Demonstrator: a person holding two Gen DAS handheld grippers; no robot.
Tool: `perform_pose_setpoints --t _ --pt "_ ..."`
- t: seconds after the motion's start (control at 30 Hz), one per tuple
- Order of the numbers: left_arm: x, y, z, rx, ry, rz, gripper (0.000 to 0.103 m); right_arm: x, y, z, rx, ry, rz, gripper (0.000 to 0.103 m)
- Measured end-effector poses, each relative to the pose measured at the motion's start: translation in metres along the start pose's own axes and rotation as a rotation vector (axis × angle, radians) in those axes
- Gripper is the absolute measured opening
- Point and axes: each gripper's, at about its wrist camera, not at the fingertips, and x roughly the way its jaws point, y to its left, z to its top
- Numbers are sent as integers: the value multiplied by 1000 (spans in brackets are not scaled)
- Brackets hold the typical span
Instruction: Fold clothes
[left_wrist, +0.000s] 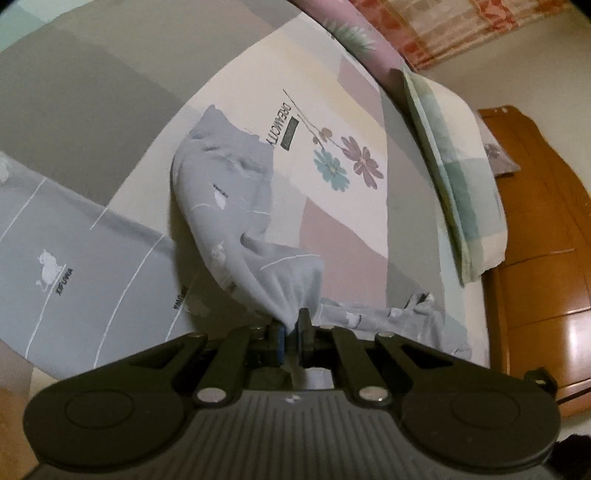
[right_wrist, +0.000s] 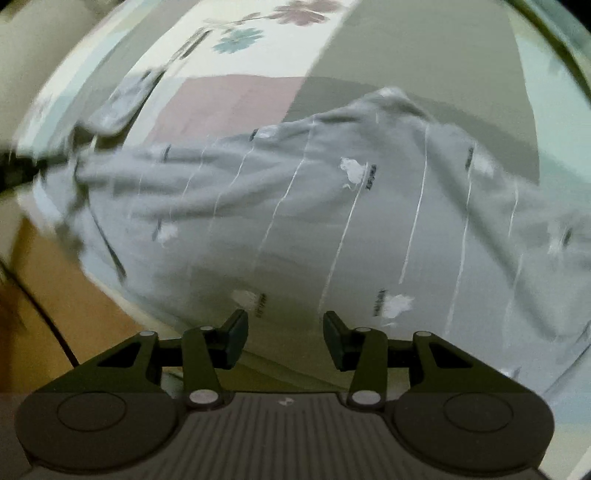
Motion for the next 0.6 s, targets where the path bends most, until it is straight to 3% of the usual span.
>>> perform_pose_setpoints --t 0.03,0.1,0.2,0.3,0.47,0.6 --pt "4 1 1 3 8 8 4 1 6 -3 -90 3 -28 45" --pt "11 5 1 15 23 28 4 3 22 -12 -283 9 -77 32" --pt "18 12 0 -4 38 46 4 9 46 -28 -570 10 -141 24" --pt "20 13 -2 -6 46 56 4 15 58 -40 -780 14 -173 22" --pt "21 12 -1 1 55 61 4 18 66 -60 -1030 -8 -212 22" --pt "23 13 -2 -18 53 59 4 27 71 -68 -1149 -15 -248 22"
